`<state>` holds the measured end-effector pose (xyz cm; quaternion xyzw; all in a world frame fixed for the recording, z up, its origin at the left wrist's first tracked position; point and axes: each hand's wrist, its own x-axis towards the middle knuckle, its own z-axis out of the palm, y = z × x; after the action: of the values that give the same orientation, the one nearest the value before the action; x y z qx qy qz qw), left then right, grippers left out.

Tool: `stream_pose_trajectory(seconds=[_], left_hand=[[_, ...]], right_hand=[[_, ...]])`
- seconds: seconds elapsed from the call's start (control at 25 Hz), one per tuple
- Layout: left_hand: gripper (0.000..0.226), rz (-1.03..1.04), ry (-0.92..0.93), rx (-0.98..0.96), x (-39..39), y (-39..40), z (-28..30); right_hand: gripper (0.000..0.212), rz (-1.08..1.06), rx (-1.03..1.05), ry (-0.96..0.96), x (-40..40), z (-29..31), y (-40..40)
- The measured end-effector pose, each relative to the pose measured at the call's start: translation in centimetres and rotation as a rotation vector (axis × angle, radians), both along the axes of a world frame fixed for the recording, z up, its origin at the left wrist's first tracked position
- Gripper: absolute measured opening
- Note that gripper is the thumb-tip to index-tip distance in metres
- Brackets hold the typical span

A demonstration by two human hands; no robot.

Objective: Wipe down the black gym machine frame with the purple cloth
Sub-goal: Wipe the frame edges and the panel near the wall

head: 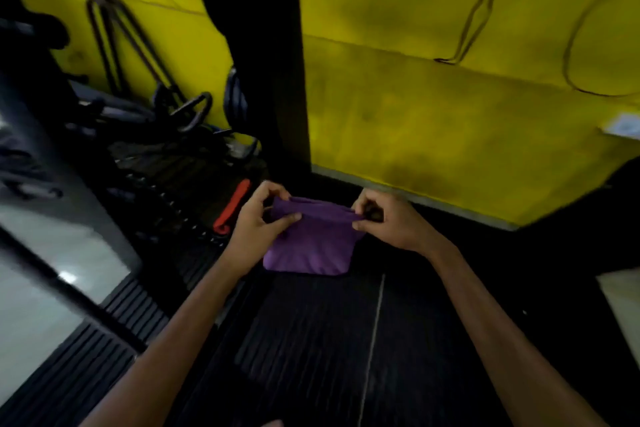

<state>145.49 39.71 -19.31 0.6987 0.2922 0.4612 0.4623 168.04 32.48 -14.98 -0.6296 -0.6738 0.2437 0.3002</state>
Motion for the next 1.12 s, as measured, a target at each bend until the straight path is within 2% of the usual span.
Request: stream_pose_trajectory(seconds=[0.08,0.16,0.2,0.32,0.44,0.6,0.72,0.84,1.0,1.12], left_hand=[[0.037,0.053,-0.05,0.002,0.2,1.2,1.1],[0.04,0.078,-0.056,-0.018,-0.4,3.0,1.7],[0.042,0.086,-0.064,-0.032,-0.9,4.1,1.7],[0.044,0.182,-0.099,-0.029,-2.7,8.0,1.6],[0.045,0.392,-0.09,-0.033,-4.8,10.9,1.3],[0.008,0.527,-0.086,-0.221,-6.8,13.2,0.0],[0.013,0.661,-0.122,-0.236,-7.6,15.1,0.4],[0.014,0.792,-0.115,-0.126,-7.9,16.9,1.8],[0.028,0.973,-0.042,-0.065,-7.0,20.3,2.8],[0.027,1.148,-0.143,-0.072,-6.4,22.3,2.5]], right_hand=[[0.036,0.122,-0.018,0.021,-1.0,0.3,3.6],[0.061,0.252,-0.073,0.066,-3.1,0.0,7.3],[0.064,0.314,-0.099,0.098,-4.2,-0.4,9.3],[0.037,0.415,-0.127,0.249,-7.0,-1.2,15.5],[0.019,0.521,-0.222,0.36,-9.5,-0.8,20.2],[0.014,0.63,-0.34,0.495,-12.0,0.5,25.6],[0.013,0.641,-0.405,0.621,-13.0,1.2,29.3],[0.014,0.72,-0.498,0.617,-13.7,1.7,32.9],[0.026,0.949,-0.699,0.475,-14.3,2.6,38.9],[0.024,1.119,-0.76,0.434,-15.2,3.0,42.9]])
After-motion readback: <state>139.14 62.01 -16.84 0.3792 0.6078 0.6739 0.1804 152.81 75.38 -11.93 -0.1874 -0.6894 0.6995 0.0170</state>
